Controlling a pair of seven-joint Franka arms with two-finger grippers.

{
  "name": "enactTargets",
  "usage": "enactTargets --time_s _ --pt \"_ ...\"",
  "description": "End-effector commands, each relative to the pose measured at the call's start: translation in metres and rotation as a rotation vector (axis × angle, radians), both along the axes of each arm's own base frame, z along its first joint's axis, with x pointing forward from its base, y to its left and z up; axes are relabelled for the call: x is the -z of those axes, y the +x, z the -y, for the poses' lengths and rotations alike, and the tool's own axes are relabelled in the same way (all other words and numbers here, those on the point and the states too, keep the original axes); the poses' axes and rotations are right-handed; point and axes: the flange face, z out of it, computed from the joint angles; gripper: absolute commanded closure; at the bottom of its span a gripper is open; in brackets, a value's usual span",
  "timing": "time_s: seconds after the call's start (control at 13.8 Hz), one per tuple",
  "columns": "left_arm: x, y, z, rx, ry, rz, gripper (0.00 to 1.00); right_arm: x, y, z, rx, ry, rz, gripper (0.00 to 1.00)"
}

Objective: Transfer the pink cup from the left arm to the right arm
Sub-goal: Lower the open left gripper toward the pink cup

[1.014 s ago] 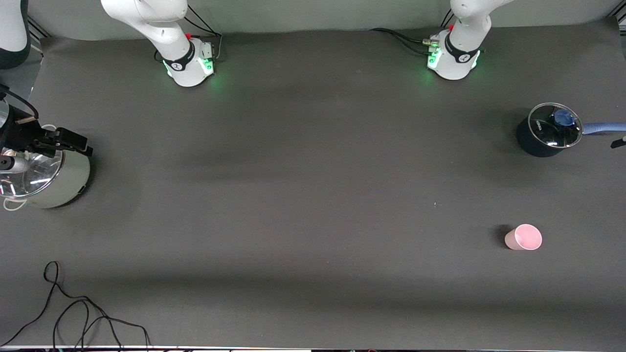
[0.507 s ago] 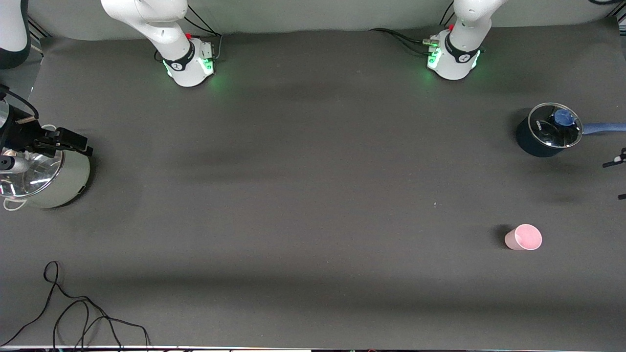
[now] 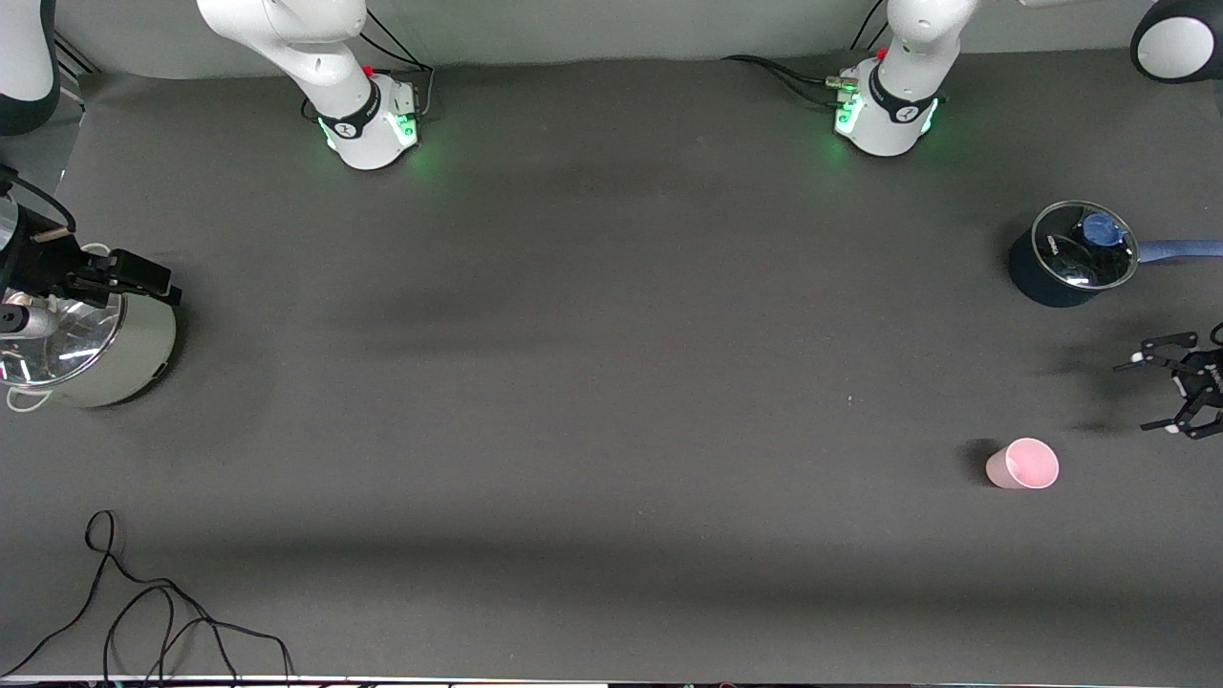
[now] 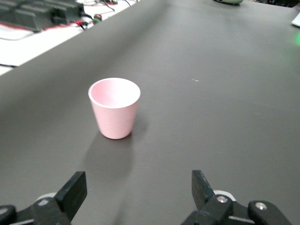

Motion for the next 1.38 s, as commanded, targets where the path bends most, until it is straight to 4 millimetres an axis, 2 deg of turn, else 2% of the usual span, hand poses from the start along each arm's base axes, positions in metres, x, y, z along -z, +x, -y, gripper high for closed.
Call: enactTargets --time_s 0.0,0.22,0.36,0.58,0.94,1.3 --pt "0.025 0.011 -0.002 -0.021 -0.011 0.105 0.00 -0.003 0.002 -0.003 0.014 0.013 0.001 0.00" --pt "0.056 0.012 0.003 -0.043 -0.038 0.164 0.00 -0.003 0.001 -0.003 0.014 0.014 -0.001 0.00" --pt "0.065 0.011 0.005 -0.051 -0.047 0.160 0.00 -0.003 0.001 -0.002 0.016 0.014 -0.002 0.00" --pt "0.089 0.011 0.016 -0.070 -0.099 0.148 0.00 -0.004 0.001 -0.002 0.016 0.014 -0.001 0.00" --pt "0.106 0.009 0.025 -0.088 -0.148 0.136 0.00 -0.004 0.001 -0.003 0.014 0.014 -0.001 0.00" --pt "0.111 0.017 0.042 -0.103 -0.199 0.138 0.00 -0.004 0.001 -0.003 0.014 0.014 -0.001 0.00"
